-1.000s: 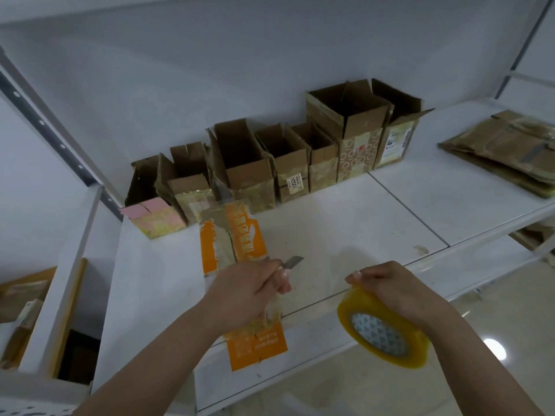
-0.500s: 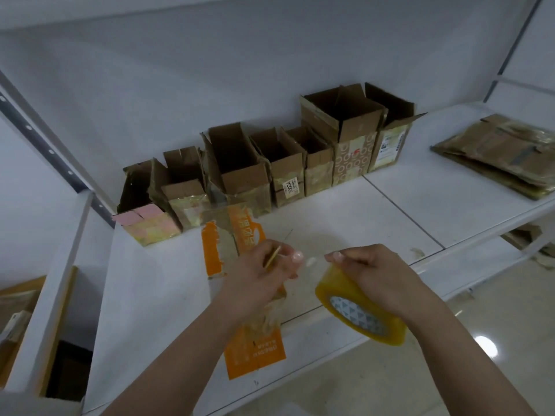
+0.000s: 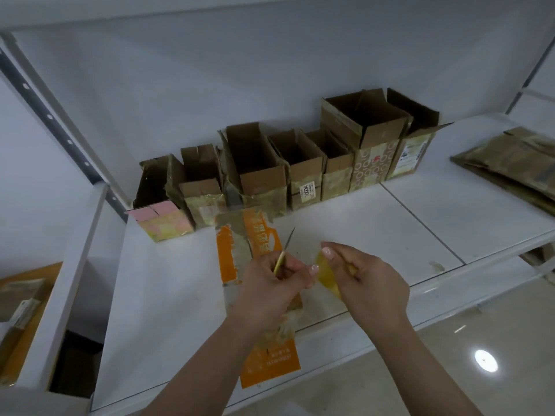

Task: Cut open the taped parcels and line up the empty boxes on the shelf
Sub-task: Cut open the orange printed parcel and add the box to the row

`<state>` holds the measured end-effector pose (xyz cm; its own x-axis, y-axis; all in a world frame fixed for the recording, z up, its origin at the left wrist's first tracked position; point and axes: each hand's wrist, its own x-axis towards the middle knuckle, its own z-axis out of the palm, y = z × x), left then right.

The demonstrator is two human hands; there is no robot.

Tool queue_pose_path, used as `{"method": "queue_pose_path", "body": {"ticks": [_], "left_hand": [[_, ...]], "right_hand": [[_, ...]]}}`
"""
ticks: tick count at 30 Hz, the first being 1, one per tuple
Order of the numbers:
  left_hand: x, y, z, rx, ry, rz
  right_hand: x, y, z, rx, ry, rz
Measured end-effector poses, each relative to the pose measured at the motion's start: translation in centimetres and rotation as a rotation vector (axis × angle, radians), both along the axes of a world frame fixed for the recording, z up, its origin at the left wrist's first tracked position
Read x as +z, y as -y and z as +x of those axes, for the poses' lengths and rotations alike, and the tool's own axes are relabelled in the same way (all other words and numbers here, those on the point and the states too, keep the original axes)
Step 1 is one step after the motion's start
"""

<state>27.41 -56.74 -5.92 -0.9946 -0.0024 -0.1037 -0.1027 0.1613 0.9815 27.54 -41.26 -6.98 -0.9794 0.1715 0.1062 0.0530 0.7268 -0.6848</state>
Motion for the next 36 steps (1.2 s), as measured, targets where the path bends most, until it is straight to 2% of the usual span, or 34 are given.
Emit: {"method": "queue_pose_path", "body": {"ticks": [7,10,12,14,16,18,21,23,25,27,29,31,33,35,36], "left_hand": [[-0.6,1.0,0.6,-0.017,0.026,0.069],[-0.7,1.2,0.6,-0.064,0.035,0.012],[-0.7,1.3,0.5,0.003,0.0,-0.029],[-0.6,1.9,0.4,0.084,0.02,0.038],[-0.4,2.6,0.4,0.156,0.055,0.201],[-0.5,3.3,0.3,0.206,0.072,0.319],[-0.8,3.5,0.2,0.215,0.064,0.405],[-0.9,3.5,0.1,0.208,0.057,0.416],[-1.0,3.5,-0.1,0.209,0.05,0.426],[-1.1,3.4,-0.2,0.212,0.053,0.43],[-1.2,3.4,-0.3,0.205,0.06,0.443],[-1.0,3.5,-0.2,0.162,0.065,0.488],[-0.2,4.7,0.0,0.129,0.037,0.531],[0.9,7.2,0.1,0.182,-0.025,0.448],[1.0,8.7,0.1,0.246,-0.038,0.338]], "right_hand": [[-1.2,0.8,-0.8,-0.055,-0.084,-0.049],[-1.9,0.1,-1.7,-0.113,-0.23,0.039],[-2.4,-0.4,-2.8,-0.153,-0.37,0.138],[-3.2,-1.2,-4.3,-0.182,-0.454,0.185],[-5.0,-2.8,-5.4,-0.179,-0.485,0.3],[-7.7,-4.5,-6.1,-0.191,-0.419,0.403],[-10.6,-5.4,-6.0,-0.182,-0.144,0.421],[-10.6,-5.2,-6.1,-0.177,-0.12,0.408],[-8.5,-4.1,-5.8,-0.105,-0.261,0.32],[-5.4,-2.0,-4.9,0.12,-0.439,0.09],[-3.6,0.8,-3.6,0.376,-0.505,-0.046],[-4.4,3.2,-2.4,0.49,-0.432,-0.058],[-6.1,4.6,-1.5,0.493,-0.354,-0.098],[-6.9,4.9,-1.2,0.457,-0.326,-0.147],[-6.9,4.9,-1.3,0.44,-0.339,-0.137]]}}
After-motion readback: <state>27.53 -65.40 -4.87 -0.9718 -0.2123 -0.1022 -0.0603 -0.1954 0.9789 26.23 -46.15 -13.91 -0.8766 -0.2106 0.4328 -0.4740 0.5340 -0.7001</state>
